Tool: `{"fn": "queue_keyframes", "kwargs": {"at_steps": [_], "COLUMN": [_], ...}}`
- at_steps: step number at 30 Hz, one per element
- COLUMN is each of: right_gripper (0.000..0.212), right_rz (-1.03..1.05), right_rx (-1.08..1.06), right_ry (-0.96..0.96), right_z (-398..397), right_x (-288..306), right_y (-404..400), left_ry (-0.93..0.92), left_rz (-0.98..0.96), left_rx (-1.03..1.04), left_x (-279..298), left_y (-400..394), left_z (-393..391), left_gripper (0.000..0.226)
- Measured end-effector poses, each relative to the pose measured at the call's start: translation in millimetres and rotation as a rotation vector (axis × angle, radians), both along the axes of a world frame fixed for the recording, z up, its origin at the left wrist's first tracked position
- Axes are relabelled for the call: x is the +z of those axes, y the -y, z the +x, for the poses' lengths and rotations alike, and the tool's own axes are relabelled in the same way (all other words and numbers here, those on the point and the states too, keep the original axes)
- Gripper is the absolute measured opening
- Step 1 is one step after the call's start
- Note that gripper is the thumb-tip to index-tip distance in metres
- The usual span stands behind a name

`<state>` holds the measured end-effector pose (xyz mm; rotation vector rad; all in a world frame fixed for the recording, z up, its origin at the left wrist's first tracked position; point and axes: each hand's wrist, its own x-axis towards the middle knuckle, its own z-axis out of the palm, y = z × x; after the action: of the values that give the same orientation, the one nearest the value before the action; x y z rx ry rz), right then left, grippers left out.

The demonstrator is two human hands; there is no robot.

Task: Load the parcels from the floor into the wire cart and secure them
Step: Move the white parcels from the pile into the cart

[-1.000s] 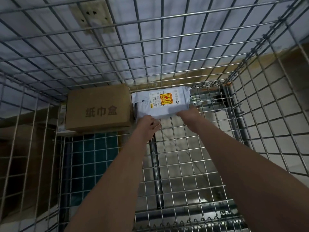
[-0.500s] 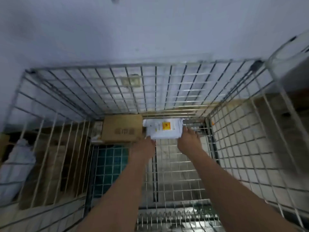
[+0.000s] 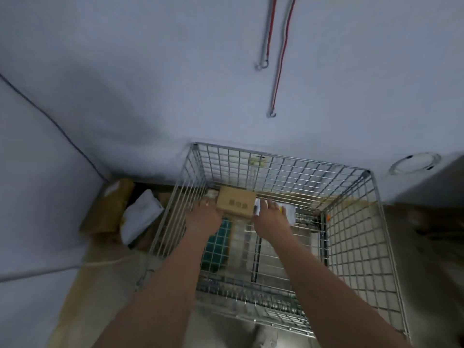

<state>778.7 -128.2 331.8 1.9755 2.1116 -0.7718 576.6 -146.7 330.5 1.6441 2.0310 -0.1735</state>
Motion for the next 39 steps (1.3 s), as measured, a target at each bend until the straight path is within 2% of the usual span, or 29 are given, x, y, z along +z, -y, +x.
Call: {"fn": "queue_keyframes", "kwargs": {"at_steps": [7, 11, 18, 23, 29, 39], "right_gripper": [0.067, 0.069, 0.067, 0.068, 0.069, 0.067], "right_rz": [0.004, 0.007, -0.018, -0.007, -0.038, -0.069], "right_rx": [0.081, 0.119, 0.273, 0.402, 0.458, 0.383], "right_ry": [-0.008, 0.007, 0.018, -0.018, 0.016, -0.007], "right_z": [-111.5, -181.4, -313.1, -376.5, -407.1, -413.7], "right_x": [79.5, 109.8, 138.5, 134.4, 120.3, 72.3], "right_y": [68.7, 112.3, 168.0, 177.2, 167.2, 84.9], "left_ry": [0.034, -0.03, -0.057, -0.051, -0.04, -0.037], "left_rz": [0.076, 0.054, 0.024, 0.023, -0.042, -0.072], "left_rx": [0.162, 0.211, 0.423, 0.551, 0.544, 0.503], "left_x": [74.4, 109.5, 127.8, 116.2, 96.9, 76.6], "left_y": [97.7, 157.4, 243.6, 286.2, 274.8, 177.2], "left_z": [-123.9, -202.9, -330.0, -375.8, -379.4, -390.2], "left_gripper": [0.055, 0.057, 0.062, 0.059, 0.06, 0.062]}}
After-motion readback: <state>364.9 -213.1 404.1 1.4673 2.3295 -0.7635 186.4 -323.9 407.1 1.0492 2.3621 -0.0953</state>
